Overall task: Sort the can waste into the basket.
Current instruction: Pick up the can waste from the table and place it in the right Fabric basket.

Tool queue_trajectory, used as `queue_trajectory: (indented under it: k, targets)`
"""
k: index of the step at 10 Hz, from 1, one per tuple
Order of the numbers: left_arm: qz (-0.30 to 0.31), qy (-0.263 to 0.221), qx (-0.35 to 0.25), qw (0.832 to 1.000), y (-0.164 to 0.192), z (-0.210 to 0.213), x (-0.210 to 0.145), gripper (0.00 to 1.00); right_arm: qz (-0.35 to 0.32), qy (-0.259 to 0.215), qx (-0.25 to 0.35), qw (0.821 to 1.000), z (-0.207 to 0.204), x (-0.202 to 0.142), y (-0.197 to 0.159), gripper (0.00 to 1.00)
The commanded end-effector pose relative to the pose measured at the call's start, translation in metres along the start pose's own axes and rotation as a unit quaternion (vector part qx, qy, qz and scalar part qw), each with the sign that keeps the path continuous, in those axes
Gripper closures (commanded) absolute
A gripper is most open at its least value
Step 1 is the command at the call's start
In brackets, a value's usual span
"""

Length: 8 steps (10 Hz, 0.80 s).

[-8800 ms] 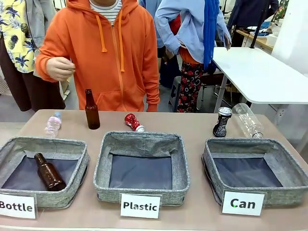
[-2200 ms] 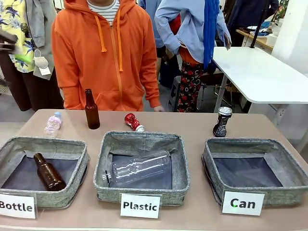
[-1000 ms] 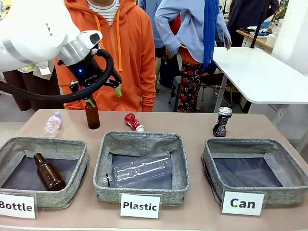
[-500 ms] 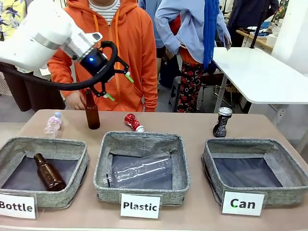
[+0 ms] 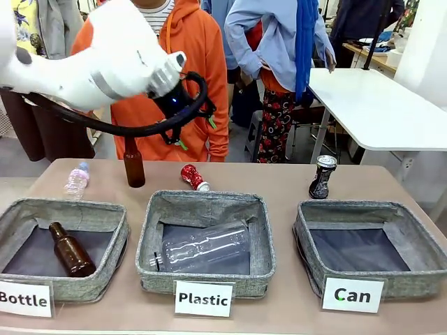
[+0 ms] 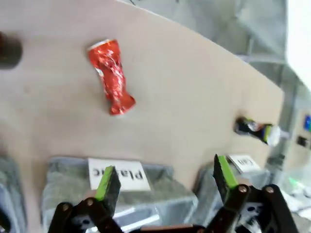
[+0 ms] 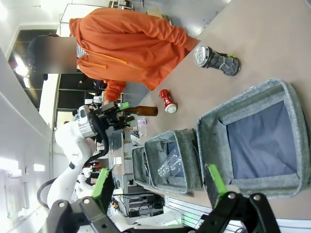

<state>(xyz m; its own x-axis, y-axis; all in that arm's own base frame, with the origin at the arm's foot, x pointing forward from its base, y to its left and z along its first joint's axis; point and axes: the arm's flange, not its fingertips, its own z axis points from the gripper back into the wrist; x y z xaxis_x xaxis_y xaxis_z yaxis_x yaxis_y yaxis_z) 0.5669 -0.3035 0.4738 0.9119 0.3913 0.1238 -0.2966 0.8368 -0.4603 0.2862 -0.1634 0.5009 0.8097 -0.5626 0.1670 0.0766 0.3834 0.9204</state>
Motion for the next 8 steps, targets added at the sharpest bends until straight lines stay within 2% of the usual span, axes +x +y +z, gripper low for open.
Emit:
queue_trajectory:
  k: [1, 2, 3, 4, 5, 6, 8]
  targets:
    - [0.023, -0.022, 0.089, 0.996, -0.017, -0.027, 0.007, 0.0, 0.012, -0.006, 0.016, 1.0, -0.001, 0.001, -0.001, 0.0]
    - [0.009, 0.039, 0.075, 0.996, -0.016, -0.01, 0.006, 0.0, 0.012, -0.006, 0.016, 1.0, -0.001, 0.001, -0.001, 0.0]
    - [-0.048, 0.198, 0.033, 0.978, -0.002, 0.034, -0.007, 0.0, 0.012, -0.006, 0.016, 1.0, -0.001, 0.001, -0.001, 0.0]
    - [-0.091, 0.294, 0.015, 0.951, 0.01, 0.08, -0.039, 0.0, 0.012, -0.006, 0.016, 1.0, -0.001, 0.001, -0.001, 0.0]
    - [-0.129, 0.323, 0.012, 0.938, 0.028, 0.121, -0.078, 0.0, 0.012, -0.006, 0.016, 1.0, -0.001, 0.001, -0.001, 0.0]
    - [-0.144, 0.335, 0.01, 0.931, 0.046, 0.147, -0.105, 0.0, 0.012, -0.006, 0.016, 1.0, -0.001, 0.001, -0.001, 0.0]
    - [-0.115, 0.347, -0.03, 0.93, 0.072, 0.183, -0.131, 0.0, 0.012, -0.006, 0.016, 1.0, -0.001, 0.001, -0.001, 0.0]
